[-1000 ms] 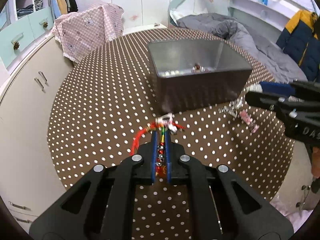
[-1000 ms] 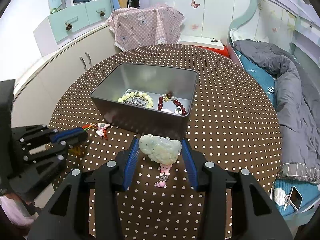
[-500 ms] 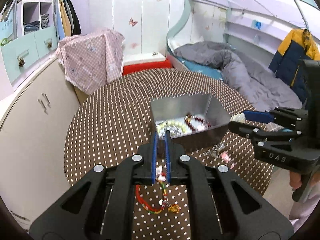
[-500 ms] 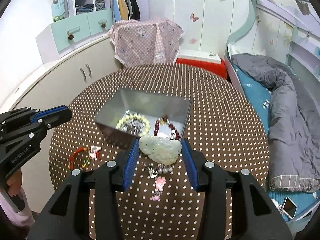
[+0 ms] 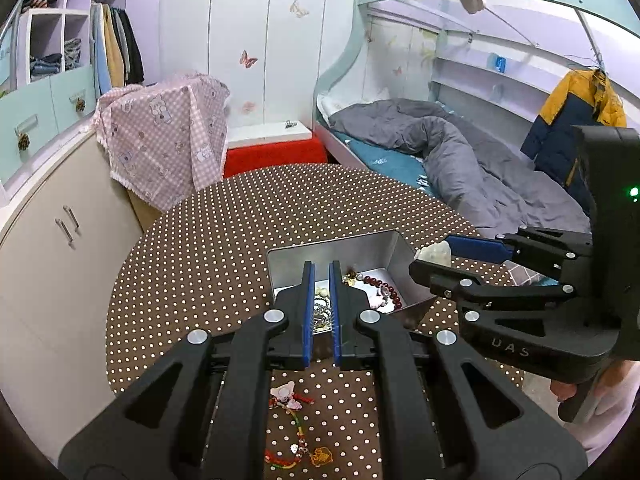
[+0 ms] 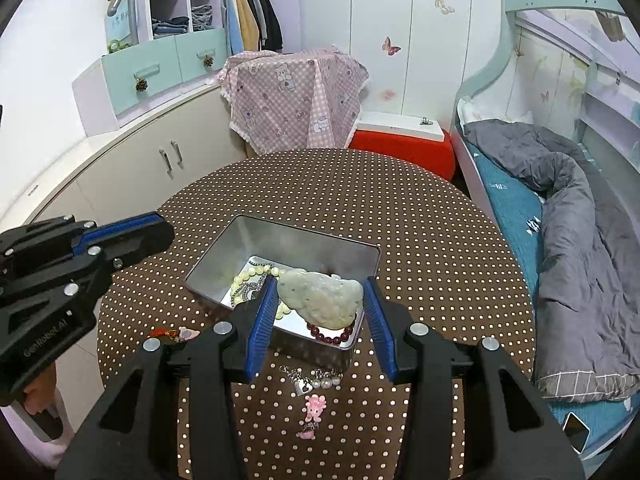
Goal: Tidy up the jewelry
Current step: 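Carry the red cord bracelet and jade pendant toward the grey tin with both grippers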
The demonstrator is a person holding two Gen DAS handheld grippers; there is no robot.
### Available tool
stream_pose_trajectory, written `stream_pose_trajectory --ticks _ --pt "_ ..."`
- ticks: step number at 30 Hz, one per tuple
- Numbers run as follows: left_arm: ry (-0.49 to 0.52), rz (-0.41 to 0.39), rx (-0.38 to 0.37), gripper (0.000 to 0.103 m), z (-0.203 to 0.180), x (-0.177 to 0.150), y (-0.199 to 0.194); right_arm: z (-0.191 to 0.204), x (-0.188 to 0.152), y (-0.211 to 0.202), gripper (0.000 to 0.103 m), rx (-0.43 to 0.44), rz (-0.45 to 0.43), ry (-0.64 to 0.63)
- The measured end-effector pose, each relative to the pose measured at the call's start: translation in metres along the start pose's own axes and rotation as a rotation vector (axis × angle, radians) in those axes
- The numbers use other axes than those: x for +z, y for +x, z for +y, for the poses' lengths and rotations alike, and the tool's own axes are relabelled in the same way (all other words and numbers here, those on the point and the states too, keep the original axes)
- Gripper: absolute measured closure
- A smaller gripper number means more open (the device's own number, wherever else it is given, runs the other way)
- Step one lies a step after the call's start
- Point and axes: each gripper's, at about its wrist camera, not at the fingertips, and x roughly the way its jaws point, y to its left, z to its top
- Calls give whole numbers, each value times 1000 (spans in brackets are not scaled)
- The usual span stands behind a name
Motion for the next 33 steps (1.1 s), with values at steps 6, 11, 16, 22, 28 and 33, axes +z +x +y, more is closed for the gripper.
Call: stream_pose_trajectory --ticks 6,11,16,22,28,33 --pt "-16 10 -3 95 9 -10 2 -3 -2 5 62 6 11 19" --pt "-46 58 -27 78 19 -45 -10 -6 -10 0 62 13 10 34" --pt "-44 120 -14 26 19 -79 -5 -1 -23 -3 62 28 26 36" --pt "0 254 42 62 9 -112 31 2 -35 0 62 32 60 50" --pt "-17 253 109 97 16 -119 31 3 -37 0 62 32 72 49" --pt "-39 233 131 97 24 -115 27 3 -37 -2 62 35 68 46"
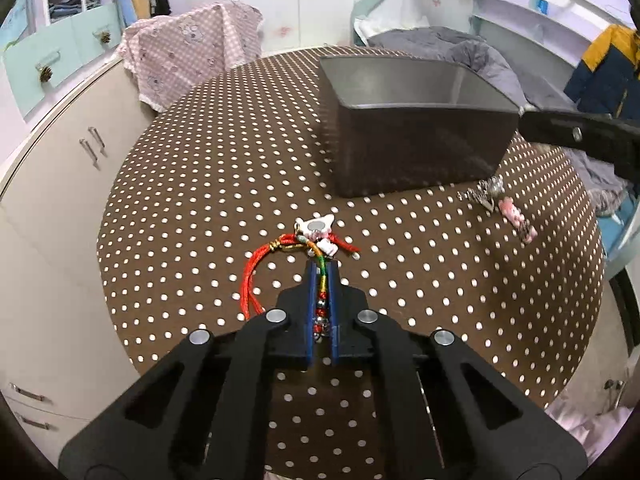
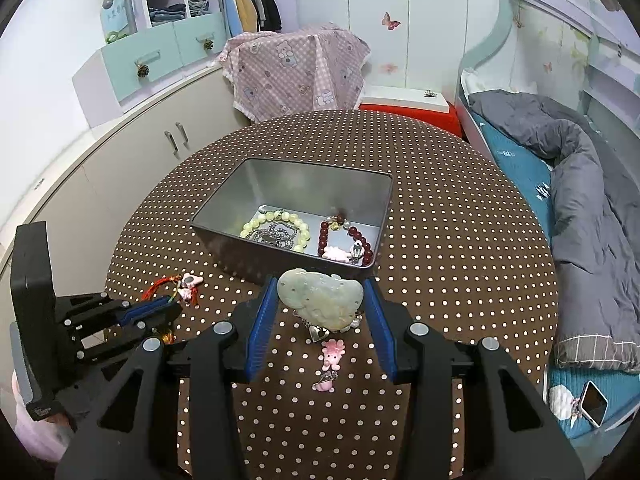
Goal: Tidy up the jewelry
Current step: 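Carry the red cord bracelet and jade pendant toward the grey tin with both grippers, then lower both held items into the tin and open both grippers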
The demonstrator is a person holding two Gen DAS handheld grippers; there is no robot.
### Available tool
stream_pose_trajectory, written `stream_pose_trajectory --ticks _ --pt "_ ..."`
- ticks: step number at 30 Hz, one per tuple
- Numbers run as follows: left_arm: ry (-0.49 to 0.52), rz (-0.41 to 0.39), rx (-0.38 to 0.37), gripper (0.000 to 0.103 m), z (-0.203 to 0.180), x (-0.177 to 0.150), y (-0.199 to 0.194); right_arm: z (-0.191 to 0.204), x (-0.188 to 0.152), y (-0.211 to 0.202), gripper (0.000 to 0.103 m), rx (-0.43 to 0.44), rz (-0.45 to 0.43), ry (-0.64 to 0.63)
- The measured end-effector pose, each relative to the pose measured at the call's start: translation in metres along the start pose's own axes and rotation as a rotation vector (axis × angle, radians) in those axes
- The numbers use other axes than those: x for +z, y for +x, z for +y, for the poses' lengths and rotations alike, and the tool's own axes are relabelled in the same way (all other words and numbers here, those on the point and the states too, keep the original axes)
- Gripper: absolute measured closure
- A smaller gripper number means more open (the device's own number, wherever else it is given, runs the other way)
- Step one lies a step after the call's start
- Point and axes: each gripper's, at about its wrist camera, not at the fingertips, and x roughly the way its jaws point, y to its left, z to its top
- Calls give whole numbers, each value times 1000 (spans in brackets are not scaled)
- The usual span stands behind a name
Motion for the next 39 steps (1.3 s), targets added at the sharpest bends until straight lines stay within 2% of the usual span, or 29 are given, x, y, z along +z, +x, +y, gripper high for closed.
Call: stream_pose_trajectory --ticks 4,12,21,26,33,39 --pt "-28 -44 -21 98 9 13 -12 -1 1 -2 62 -5 -8 2" --pt "-18 -167 -37 97 10 47 -44 -2 10 -12 62 -20 -47 -3" --pt "9 -280 -88 97 -7 85 -68 -3 25 -22 62 -38 -97 -22" --pt "44 -272 -105 97 -21 97 -55 -4 35 -17 62 -37 -105 -31" --pt "60 -219 -128 97 -32 103 -23 -3 42 12 62 -11 -50 -35" --pt "68 -210 -113 96 -32 104 -14 -4 44 17 61 4 -49 -38"
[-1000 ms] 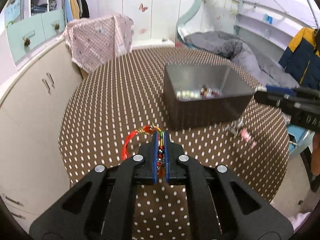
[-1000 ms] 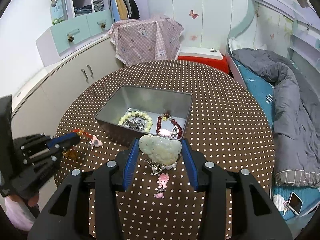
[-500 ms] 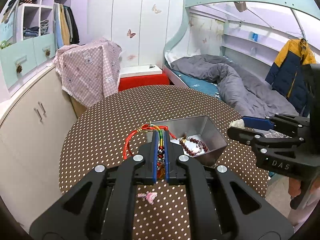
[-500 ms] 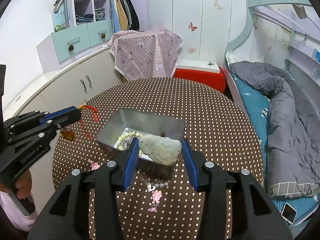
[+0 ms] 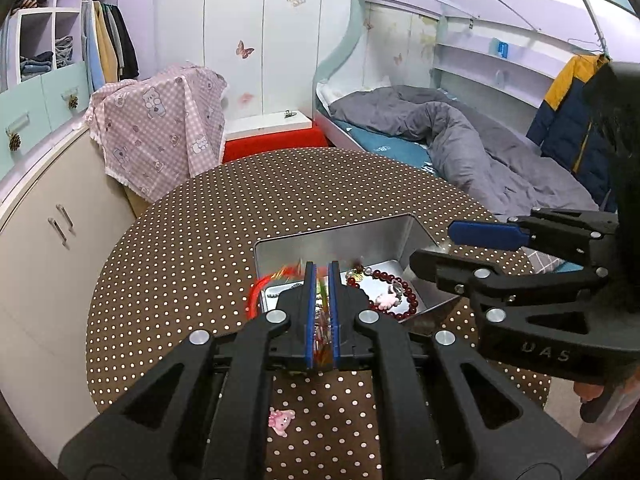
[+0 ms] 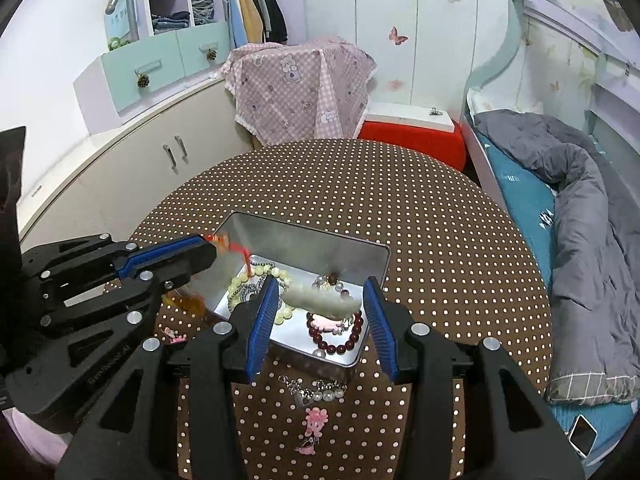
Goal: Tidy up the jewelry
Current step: 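Lower both held items into the tin and open both grippers, then grasp the pink bunny charm with the left gripper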
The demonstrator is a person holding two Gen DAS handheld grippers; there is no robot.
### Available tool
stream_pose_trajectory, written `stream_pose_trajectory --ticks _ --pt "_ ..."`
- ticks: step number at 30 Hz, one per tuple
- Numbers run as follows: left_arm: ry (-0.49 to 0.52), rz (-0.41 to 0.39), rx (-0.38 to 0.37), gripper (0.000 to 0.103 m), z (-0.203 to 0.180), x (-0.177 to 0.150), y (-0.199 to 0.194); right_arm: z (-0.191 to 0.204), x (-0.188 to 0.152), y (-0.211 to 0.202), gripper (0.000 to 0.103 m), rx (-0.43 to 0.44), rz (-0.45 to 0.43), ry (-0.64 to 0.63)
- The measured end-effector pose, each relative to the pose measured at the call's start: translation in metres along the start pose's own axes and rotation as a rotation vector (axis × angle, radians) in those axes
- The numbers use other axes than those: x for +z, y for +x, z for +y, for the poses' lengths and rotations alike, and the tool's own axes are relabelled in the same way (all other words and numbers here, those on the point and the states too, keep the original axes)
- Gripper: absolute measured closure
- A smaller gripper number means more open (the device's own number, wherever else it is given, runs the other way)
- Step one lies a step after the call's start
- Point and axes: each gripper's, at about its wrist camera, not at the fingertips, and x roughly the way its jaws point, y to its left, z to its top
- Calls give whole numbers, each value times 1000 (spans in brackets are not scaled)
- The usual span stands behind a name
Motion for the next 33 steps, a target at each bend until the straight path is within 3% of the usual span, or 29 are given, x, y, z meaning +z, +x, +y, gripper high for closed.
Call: stream_pose_trajectory --ticks 2,3,4,5,6,24,33 --pt "-6 11 6 95 1 0 2 -1 1 -3 60 -2 -10 -1" --pt "-7 18 7 87 1 0 2 -3 1 -5 58 -4 -15 3" --pt "-7 21 8 66 1 -1 2 -4 1 -5 56 -7 -17 7" --pt "-9 19 13 51 1 -1 1 -6 0 -8 55 -12 -22 12" --pt "-15 9 33 46 2 -1 0 -7 0 -8 54 -16 -25 17" --pt "-43 6 46 46 11 -16 -18 -15 -14 -23 53 -55 -26 59" --pt "-96 63 69 36 28 -47 -21 -17 -34 -26 52 -73 6 95"
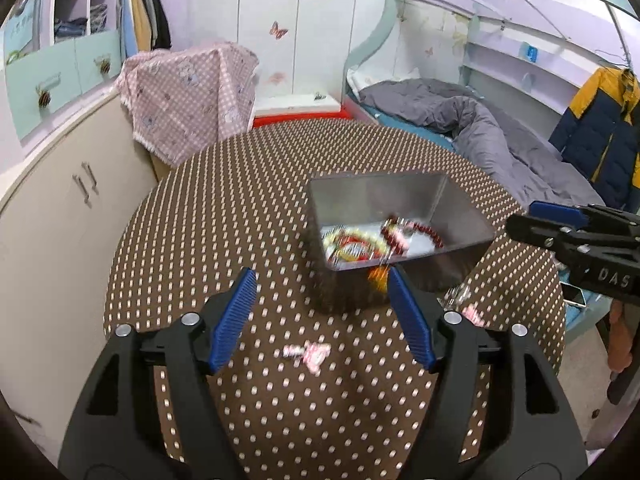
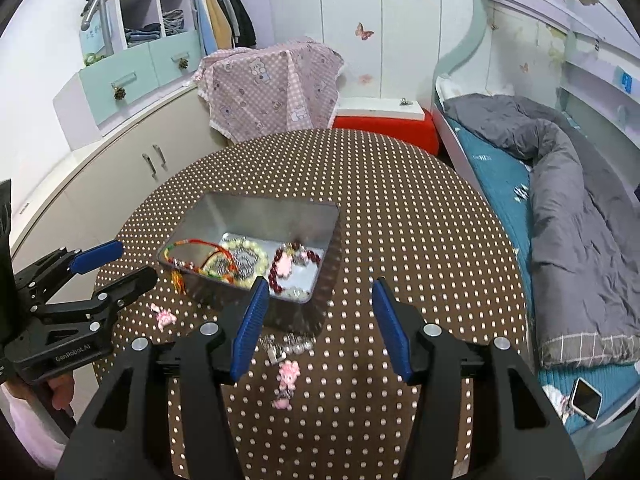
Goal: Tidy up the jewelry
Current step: 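Grasp the pink bunny charm with the left gripper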
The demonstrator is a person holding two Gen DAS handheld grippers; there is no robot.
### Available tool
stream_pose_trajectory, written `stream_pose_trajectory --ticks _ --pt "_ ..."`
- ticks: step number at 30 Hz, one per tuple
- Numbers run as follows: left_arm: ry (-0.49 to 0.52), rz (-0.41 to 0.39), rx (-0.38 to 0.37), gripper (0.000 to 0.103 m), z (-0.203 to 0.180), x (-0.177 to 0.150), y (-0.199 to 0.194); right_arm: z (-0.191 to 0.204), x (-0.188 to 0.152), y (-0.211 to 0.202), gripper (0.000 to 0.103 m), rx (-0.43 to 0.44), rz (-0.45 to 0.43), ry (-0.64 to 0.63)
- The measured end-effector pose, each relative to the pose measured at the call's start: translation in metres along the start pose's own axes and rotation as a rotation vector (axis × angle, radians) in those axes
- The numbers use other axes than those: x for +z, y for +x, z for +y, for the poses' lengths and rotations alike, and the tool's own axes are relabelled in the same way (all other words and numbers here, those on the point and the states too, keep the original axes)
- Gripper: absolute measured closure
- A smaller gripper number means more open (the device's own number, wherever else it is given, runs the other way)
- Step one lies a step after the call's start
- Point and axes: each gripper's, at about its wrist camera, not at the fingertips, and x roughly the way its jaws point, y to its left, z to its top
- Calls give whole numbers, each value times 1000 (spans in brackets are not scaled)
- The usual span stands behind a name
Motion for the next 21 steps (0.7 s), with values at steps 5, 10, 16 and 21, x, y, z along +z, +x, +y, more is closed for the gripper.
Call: stream_pose_trajectory --ticks 5,10,16,21 --pt "-26 58 0 36 8 -20 11 0 -18 14 49 -15 70 4" --pt "-36 104 4 36 10 -39 23 4 -39 25 49 -7 130 17" --pt "-20 94 0 51 6 -47 28 17 -55 25 49 2 160 -5" --pt "-1 85 30 68 5 -50 33 35 -64 26 49 11 170 -72"
